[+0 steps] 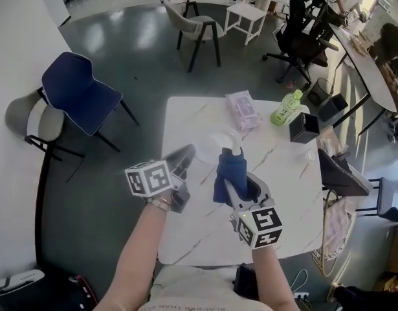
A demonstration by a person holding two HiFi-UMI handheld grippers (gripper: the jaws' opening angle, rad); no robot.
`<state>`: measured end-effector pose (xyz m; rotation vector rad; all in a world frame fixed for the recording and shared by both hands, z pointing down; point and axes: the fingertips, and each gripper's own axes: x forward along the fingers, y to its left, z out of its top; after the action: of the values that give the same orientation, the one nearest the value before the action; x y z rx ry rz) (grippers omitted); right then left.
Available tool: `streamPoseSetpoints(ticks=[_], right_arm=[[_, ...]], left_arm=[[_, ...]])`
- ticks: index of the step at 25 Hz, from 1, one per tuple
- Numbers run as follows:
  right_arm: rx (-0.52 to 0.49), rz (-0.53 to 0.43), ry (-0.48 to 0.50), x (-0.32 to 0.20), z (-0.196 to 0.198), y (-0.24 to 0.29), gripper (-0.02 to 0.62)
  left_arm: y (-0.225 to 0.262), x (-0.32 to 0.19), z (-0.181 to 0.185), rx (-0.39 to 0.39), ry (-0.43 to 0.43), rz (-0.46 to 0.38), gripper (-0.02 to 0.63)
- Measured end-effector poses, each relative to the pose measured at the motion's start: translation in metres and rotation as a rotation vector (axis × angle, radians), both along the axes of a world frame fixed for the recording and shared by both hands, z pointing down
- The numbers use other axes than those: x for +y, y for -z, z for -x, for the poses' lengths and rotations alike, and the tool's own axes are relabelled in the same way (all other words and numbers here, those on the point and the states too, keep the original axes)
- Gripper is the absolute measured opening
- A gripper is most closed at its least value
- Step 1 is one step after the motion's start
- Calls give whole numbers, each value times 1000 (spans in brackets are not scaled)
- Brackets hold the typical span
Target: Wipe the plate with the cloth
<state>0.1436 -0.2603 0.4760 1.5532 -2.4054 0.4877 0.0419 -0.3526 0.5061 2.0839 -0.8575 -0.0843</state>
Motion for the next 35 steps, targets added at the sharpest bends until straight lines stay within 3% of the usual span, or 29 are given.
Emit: streamPoseSetpoints(ticks=[10,17,27,35], right_arm=[[7,-138,24,19,13,60,123],[-12,-244,23,30,9,103,123],[-61,-387,133,19,54,159,123],[84,-425,174,0,90,159,123]], left_arm=[[79,41,10,60,-7,-209,9],[125,59,19,85,33,-325,9],[140,75,20,37,43,-387,9],[145,87,29,11,68,-411,9]])
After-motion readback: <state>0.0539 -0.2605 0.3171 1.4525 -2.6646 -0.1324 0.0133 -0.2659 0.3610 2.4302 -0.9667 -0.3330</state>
